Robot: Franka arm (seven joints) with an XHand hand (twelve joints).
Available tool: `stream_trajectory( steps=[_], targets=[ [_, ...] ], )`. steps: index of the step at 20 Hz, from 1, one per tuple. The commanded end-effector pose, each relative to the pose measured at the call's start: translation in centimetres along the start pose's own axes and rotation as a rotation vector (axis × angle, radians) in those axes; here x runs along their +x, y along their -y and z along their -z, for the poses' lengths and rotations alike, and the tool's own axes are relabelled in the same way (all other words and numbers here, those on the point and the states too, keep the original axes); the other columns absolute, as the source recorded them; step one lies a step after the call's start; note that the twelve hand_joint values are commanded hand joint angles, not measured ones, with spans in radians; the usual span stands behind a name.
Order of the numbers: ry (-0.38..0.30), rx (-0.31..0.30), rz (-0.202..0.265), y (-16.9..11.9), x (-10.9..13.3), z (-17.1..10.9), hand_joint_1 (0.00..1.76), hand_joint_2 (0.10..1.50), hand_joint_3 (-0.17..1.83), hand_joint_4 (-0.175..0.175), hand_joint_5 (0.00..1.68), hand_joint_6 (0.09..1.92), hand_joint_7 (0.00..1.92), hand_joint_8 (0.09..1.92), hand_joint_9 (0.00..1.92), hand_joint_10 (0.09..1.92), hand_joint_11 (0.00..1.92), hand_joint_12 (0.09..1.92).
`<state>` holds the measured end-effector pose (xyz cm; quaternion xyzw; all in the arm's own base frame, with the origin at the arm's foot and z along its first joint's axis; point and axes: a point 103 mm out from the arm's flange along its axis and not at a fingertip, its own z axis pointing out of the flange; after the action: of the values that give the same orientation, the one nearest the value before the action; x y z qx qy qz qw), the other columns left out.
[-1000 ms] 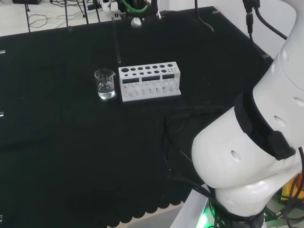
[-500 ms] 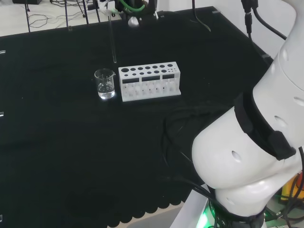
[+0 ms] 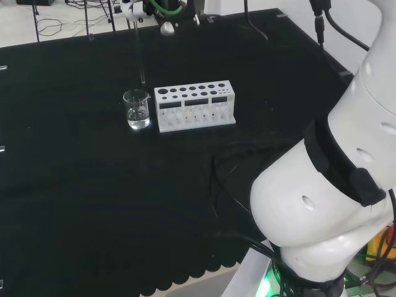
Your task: Stir in the beaker to the left of the white test tube rack with the glass rod.
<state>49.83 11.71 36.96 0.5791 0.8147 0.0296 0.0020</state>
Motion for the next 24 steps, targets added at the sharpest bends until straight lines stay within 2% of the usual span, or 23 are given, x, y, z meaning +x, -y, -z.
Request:
stream_trajectory(
  steps=[1,17,24],
  targets=[
    [-0.026,0.012,0.048,-1.7,0.7,-1.9,1.29,1.18,-0.17,-0.175,1.09,0.55,1.02,1.29,1.52,1.15,1.6,0.91],
    [-0.05,0.046,0.066,-4.9,-0.8,-5.5,1.29,1.18,-0.17,-0.175,1.09,0.55,1.02,1.29,1.52,1.16,1.6,0.91],
    [-0.048,0.069,0.068,-5.2,-1.2,-8.2,1.29,1.18,-0.17,-0.175,1.09,0.55,1.01,1.29,1.52,1.16,1.6,0.92]
  ],
)
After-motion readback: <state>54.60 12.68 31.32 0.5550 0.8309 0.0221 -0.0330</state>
